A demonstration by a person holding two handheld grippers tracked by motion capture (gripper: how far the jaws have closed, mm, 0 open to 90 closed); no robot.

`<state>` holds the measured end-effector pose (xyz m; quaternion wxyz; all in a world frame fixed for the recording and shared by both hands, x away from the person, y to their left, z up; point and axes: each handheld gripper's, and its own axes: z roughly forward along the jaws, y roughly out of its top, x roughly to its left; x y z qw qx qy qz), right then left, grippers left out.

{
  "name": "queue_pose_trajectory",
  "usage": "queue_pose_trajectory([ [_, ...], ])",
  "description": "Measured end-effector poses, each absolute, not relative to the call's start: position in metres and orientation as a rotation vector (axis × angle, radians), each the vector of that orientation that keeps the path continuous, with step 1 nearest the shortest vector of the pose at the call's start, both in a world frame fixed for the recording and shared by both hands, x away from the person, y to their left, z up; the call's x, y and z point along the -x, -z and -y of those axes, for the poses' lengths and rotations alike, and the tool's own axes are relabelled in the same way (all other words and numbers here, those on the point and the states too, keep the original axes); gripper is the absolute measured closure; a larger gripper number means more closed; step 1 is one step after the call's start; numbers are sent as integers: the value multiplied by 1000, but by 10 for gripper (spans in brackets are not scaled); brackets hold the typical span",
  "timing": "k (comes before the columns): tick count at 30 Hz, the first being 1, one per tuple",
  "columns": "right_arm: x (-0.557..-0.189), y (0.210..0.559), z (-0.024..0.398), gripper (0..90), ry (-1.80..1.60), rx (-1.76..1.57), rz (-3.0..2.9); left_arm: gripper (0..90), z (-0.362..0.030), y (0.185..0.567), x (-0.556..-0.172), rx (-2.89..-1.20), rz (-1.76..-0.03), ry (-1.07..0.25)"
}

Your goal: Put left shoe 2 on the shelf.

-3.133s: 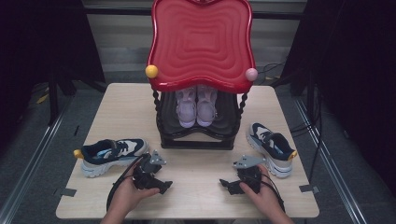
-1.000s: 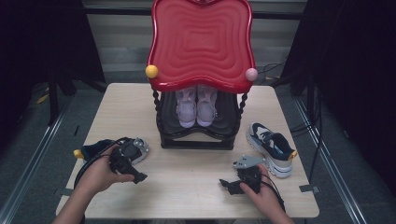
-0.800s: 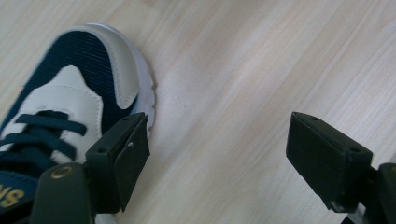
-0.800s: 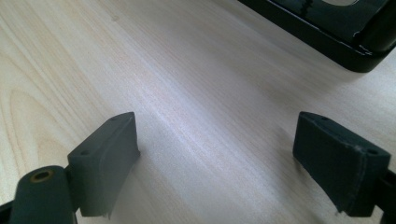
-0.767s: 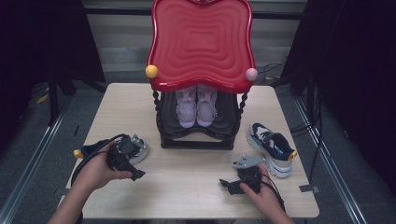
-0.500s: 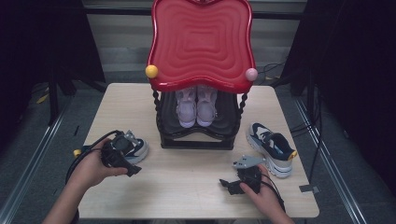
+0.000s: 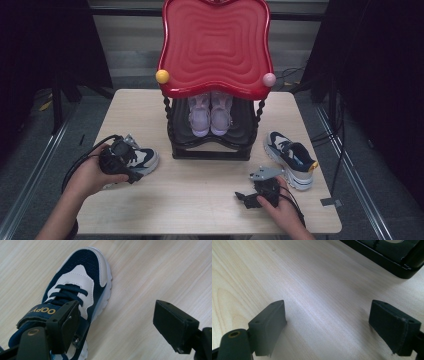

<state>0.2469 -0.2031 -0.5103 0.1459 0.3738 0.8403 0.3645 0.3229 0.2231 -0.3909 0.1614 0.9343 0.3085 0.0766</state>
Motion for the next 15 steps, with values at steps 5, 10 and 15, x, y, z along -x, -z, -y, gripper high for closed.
queue_pose_trajectory([
  [5,-247,510,203,134,-1049,-1076,-2419,210,-229,390,-325,-2663,-890,-243],
  [10,-247,510,203,134,-1050,-1076,-2419,218,-232,389,-326,-2647,-895,-247],
  [15,-247,510,203,134,-1050,-1077,-2419,217,-234,383,-326,-2642,-899,-269],
])
